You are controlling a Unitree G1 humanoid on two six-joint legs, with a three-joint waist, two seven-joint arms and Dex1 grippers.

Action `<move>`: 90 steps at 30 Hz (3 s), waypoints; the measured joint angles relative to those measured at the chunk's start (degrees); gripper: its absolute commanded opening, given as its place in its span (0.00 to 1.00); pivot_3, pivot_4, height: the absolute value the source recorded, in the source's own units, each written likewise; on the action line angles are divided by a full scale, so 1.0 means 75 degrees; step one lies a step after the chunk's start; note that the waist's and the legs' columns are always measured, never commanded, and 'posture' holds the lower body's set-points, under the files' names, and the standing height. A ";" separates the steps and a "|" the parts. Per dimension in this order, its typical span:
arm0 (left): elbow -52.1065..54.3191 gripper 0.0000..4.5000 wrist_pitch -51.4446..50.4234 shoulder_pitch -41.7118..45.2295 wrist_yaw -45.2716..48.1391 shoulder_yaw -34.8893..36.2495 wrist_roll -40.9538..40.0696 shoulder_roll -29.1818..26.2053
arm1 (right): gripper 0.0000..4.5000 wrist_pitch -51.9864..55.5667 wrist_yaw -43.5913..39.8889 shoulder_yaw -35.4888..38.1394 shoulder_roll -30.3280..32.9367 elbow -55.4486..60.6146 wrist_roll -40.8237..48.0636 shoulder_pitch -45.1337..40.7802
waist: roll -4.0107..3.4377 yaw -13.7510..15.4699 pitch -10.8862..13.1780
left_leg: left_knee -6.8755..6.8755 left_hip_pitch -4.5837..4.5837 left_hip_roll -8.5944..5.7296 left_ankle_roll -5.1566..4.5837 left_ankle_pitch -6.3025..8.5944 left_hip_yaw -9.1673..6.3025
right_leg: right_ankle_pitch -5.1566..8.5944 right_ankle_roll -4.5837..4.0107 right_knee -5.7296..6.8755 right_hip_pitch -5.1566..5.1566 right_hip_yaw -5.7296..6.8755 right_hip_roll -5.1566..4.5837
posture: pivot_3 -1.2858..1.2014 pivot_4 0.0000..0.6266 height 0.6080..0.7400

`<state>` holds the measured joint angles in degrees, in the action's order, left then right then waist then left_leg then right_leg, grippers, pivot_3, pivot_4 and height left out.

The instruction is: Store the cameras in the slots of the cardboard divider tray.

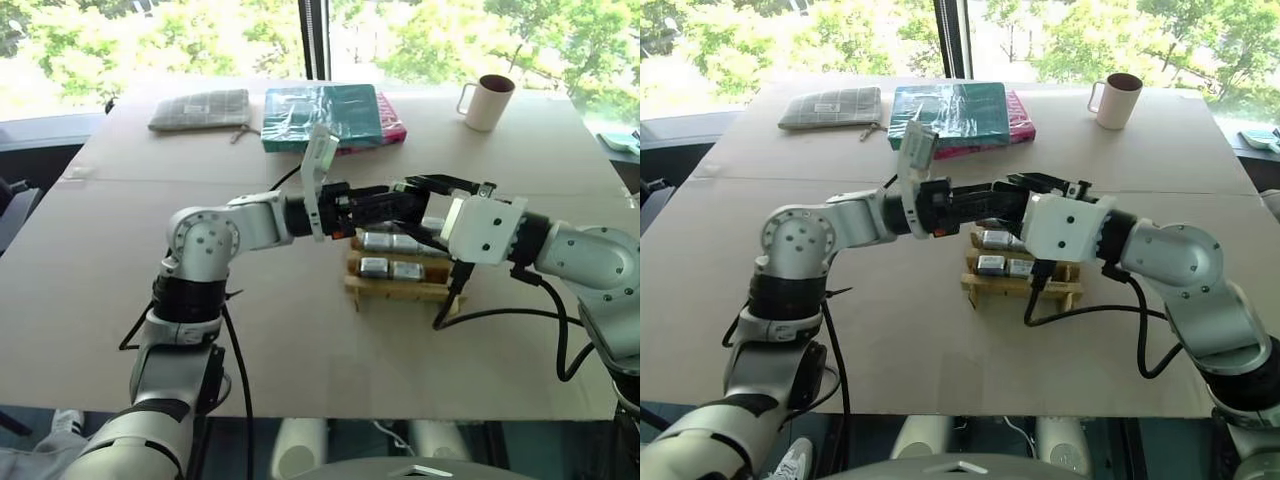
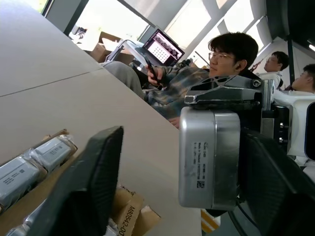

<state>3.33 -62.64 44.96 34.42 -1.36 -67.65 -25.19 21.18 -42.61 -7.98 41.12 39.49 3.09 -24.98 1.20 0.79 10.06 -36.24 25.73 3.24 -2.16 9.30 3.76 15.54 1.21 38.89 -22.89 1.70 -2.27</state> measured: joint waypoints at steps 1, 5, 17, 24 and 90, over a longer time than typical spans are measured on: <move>-0.0014 0.31 -0.0034 0.0027 0.0100 0.0001 0.0042 0.0035 | 0.43 0.0095 0.0030 0.0004 0.0002 0.0031 -0.0004 0.0035 | 0.0000 0.0000 0.0000 | 0.0000 0.0000 0.0001 0.0000 0.0000 0.0000 | 0.0000 0.0000 0.0000 0.0000 0.0000 -0.0001 | 0.52 0.24 1.00; -0.0199 0.17 -0.0139 0.0082 0.0418 0.0012 0.0184 0.0128 | 0.54 0.0302 0.0074 0.0027 0.0002 0.0163 0.0012 0.0152 | 0.0000 -0.0003 0.0000 | 0.0000 0.0000 0.0001 -0.0001 0.0000 -0.0002 | 0.0000 0.0000 0.0001 0.0000 0.0002 0.0000 | 0.52 0.24 1.00; -0.1196 0.17 0.1387 0.1311 0.2381 -0.1482 0.2967 0.0096 | 1.00 0.0613 -0.0849 0.3760 -0.0025 -0.0491 0.2078 0.3480 | 0.0001 0.0161 0.0005 | -0.0004 0.0012 -0.0021 -0.0026 0.0016 0.0028 | 0.0000 0.0001 -0.0008 0.0001 0.0002 -0.0016 | 0.52 0.24 1.00; -0.2568 0.17 0.1768 0.2586 0.4166 -0.3323 0.4690 0.0434 | 1.00 0.0496 -0.2434 0.5526 0.0726 -0.1060 0.3645 0.4618 | -0.0005 0.0000 0.0004 | -0.0004 -0.0002 -0.0017 -0.0030 0.0019 0.0007 | 0.0010 0.0014 -0.0022 0.0015 0.0001 -0.0003 | 0.52 0.24 1.00; -0.3077 0.75 0.0752 0.4080 0.5770 -0.1835 0.7789 0.1868 | 1.00 -0.0573 -0.2141 0.5543 0.0845 -0.1107 0.4178 0.5251 | -0.0024 -0.0028 -0.0001 | -0.0025 0.0028 0.0001 -0.0036 0.0023 -0.0005 | 0.0012 0.0030 -0.0004 -0.0014 -0.0010 0.0007 | 0.52 0.24 1.00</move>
<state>-19.75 -57.00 75.56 77.69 -15.12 -9.23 -11.18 16.89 -58.67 33.59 47.45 31.19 34.42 14.40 1.02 0.58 10.06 -36.43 25.94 3.24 -2.43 9.48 3.72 15.63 1.44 38.86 -23.00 1.62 -2.21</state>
